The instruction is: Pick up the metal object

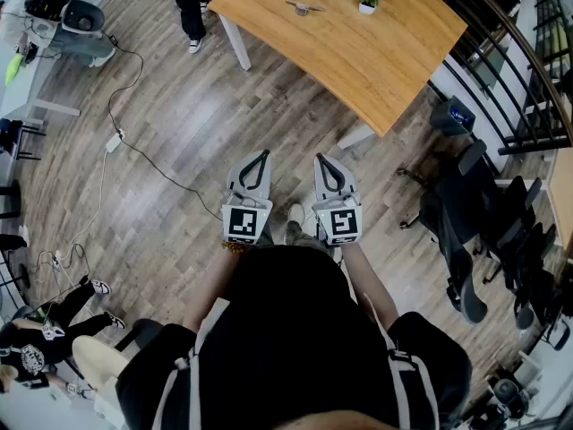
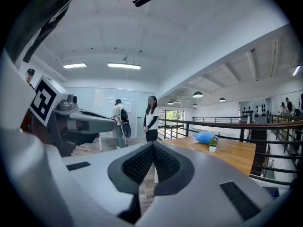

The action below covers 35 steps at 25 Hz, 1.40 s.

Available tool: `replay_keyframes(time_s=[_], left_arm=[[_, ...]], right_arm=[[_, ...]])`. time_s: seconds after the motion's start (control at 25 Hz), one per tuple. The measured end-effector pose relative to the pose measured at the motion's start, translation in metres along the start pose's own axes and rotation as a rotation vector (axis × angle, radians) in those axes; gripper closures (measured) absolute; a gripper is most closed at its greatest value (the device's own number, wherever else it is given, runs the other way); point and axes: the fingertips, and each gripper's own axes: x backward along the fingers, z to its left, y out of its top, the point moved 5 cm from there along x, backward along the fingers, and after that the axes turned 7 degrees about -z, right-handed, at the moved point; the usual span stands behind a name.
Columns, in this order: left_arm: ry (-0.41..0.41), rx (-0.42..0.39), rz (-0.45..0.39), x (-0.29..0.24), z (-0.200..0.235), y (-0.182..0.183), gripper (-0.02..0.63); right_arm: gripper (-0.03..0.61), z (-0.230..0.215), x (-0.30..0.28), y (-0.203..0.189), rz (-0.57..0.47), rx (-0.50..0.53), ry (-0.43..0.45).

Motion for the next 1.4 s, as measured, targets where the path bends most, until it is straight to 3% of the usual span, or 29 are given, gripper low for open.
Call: replay_keyframes(time_s=[0.2,0.4,0.68,1.4], left_arm=[[0.010,0.044,0.016,0.008,-0.011,-0.005,0.603],[-0.038,0.093,0.042,-0.003,-0.017,-0.026,0.603],[-0.068,0.129,0.012,-0.036,0.006,-0.030,0.603],[-0.100,0.131,-0.034,-0.101,0.171,-0.043,0.603]], right_arm=[[0.580,0.001,0.012,0.000,0.038,-0.027,-0.043],[0.578,-0.005,0.010,-0.013,0.086,-0.046,-0.072],[0.578,-0.016,-0.017,-0.011,0.134,-0.025,-0.090],[0.578,-0.010,-0.195,0.006,0.134,-0.014,-0.139]])
